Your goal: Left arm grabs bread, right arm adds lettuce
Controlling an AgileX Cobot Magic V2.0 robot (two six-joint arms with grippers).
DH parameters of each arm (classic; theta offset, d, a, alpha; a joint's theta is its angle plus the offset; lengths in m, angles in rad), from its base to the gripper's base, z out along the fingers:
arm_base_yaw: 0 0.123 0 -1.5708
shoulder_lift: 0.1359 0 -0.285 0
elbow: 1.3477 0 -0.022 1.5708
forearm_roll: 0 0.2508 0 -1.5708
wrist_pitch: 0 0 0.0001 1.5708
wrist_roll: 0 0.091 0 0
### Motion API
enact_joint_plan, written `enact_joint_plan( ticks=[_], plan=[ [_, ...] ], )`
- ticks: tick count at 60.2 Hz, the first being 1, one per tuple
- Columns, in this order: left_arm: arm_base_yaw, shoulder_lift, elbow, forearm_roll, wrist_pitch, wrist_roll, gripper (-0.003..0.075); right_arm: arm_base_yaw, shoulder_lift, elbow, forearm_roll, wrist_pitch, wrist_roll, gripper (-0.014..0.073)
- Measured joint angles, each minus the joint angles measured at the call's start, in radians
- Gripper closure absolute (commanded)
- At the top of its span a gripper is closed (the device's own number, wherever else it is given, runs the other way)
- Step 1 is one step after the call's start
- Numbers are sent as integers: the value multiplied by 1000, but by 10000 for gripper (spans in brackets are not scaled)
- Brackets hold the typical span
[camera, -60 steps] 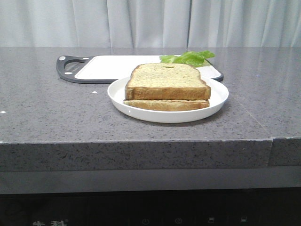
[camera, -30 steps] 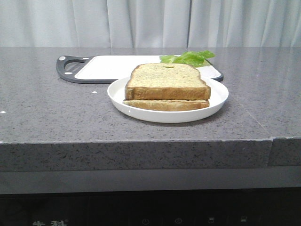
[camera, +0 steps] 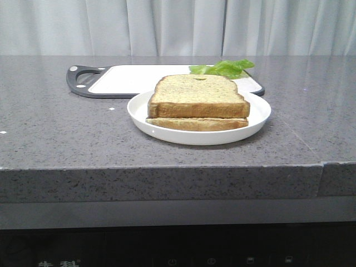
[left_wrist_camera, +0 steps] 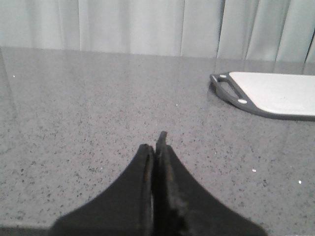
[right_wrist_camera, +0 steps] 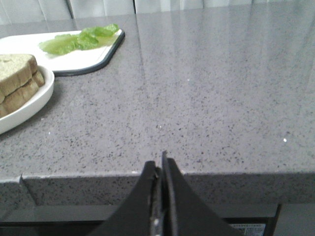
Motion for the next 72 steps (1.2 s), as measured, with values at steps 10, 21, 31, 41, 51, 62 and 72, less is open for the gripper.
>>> enact_joint_plan(
  ticks=[10,21,31,41,51,62,72],
  plan=[
    [0,34,-151,0,140,0,741,0,0,-110,-2,70,0,655],
    [0,225,-356,0,206,0,741,0,118,-321,-4,124,0,655],
    [0,395,-450,0,206,0,731,0,262,-444,-4,151,0,644],
    [0,431,-464,0,206,0,363,0,297,-455,-4,156,0,351],
    [0,434,-464,-4,205,0,97,0,297,-457,-4,153,0,60],
    [-2,460,-488,-175,236,6,101,0,297,-457,-4,150,0,57],
    [-76,643,-625,-250,415,39,101,0,297,-457,-4,150,0,57]
  ],
)
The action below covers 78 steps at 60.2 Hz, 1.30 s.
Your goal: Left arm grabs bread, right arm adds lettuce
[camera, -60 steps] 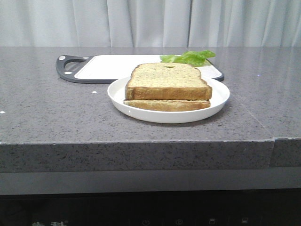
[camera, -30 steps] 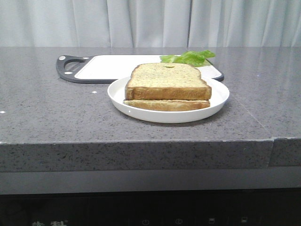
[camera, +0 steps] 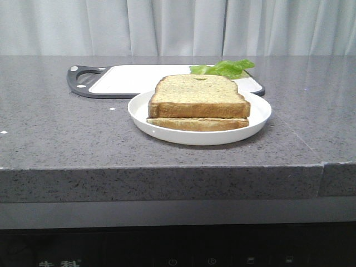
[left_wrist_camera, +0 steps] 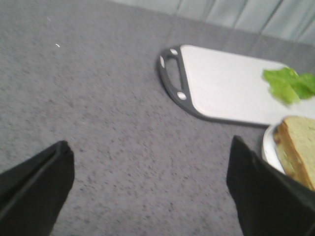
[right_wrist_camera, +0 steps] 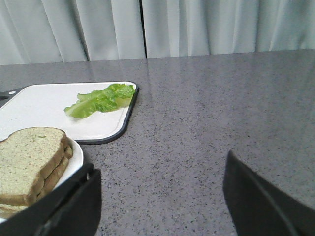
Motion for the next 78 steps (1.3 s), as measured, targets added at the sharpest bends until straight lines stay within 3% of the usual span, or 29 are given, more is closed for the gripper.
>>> enact_joint_plan(
  ticks=[10,32,45,60,64,78],
  plan=[
    [-145,239,-172,-40,109,14,101,0,0,0,0,0,0,57],
    [-493,781,-504,-47,120,14,101,0,0,0,0,0,0,57],
    [-559,991,-640,-49,120,14,101,0,0,0,0,0,0,57],
    [-566,1078,-682,-49,120,14,108,0,0,0,0,0,0,57],
    [-566,1087,-686,-53,120,14,146,0,0,0,0,0,0,57],
    [-570,1092,-689,-66,116,14,466,0,0,0,0,0,0,57]
  ],
)
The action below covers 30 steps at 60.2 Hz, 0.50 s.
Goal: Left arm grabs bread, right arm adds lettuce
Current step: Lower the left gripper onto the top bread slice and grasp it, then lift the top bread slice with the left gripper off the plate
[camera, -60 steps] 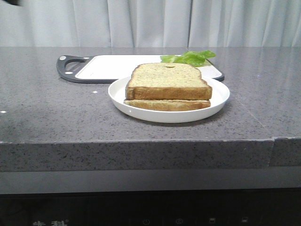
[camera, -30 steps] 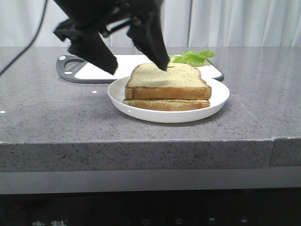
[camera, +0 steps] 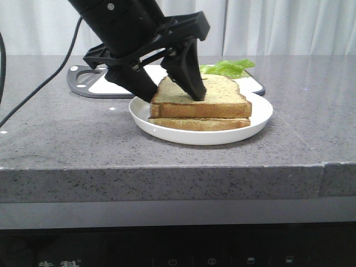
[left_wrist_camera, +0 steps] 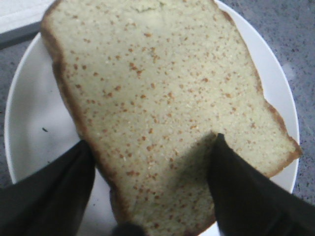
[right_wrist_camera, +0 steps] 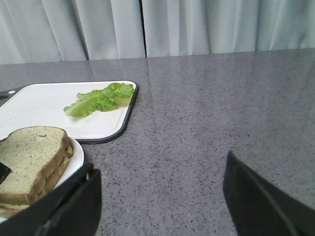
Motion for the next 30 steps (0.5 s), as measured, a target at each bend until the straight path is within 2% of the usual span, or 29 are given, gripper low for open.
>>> enact_joint_plan(
  ticks=[17,30],
  plan=[
    [0,0,-4,0,-17,0,737,0,0,0,0,0,0,57],
    [0,-8,-5,0,-18,-2,741,0,0,0,0,0,0,57]
  ],
)
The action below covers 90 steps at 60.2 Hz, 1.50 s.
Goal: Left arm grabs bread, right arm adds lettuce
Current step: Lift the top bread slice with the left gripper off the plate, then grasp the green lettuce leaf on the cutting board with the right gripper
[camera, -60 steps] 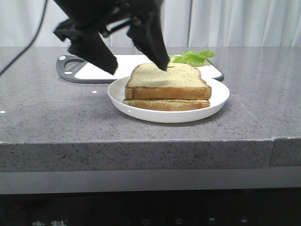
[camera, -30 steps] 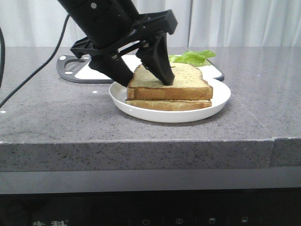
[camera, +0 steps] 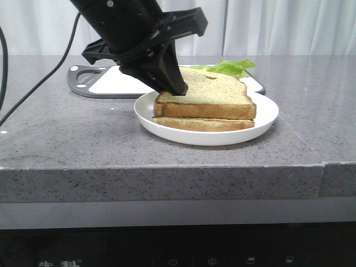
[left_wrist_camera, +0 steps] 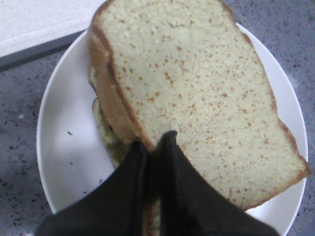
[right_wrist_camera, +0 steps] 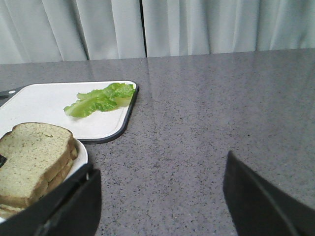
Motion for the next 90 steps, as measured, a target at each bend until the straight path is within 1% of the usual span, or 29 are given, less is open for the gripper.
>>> enact_joint_plan(
  ticks=[14,23,28,35,42,45,52,58,65,74,87,90],
  plan=[
    [3,-78,2,-3,4,0,741,0,0,0,0,0,0,57],
    [33,-142,4,-10,9,0,741,0,0,0,0,0,0,57],
    [54,-186,9,19,-18,0,741,0,0,0,0,2,0,57],
    [64,-272,50,148,-85,-58,741,0,5,0,0,4,0,57],
    [64,-392,135,368,-134,-204,741,0,51,-2,0,-4,0,57],
    [64,-445,190,502,-145,-304,741,0,86,-6,0,-13,0,57],
    [64,-575,311,765,-148,-511,741,2,203,-34,0,-30,-12,57],
    [64,-688,409,893,-169,-621,741,24,328,-84,0,-31,-47,57],
    [64,-815,505,940,-217,-678,741,54,467,-169,0,-46,-101,57],
    [64,-939,607,963,-247,-696,741,80,672,-309,0,-79,-150,57],
    [64,-994,643,990,-253,-700,741,112,1013,-571,0,-72,-231,57],
    [64,-996,644,992,-263,-701,741,122,1095,-653,0,-60,-251,57]
  ],
)
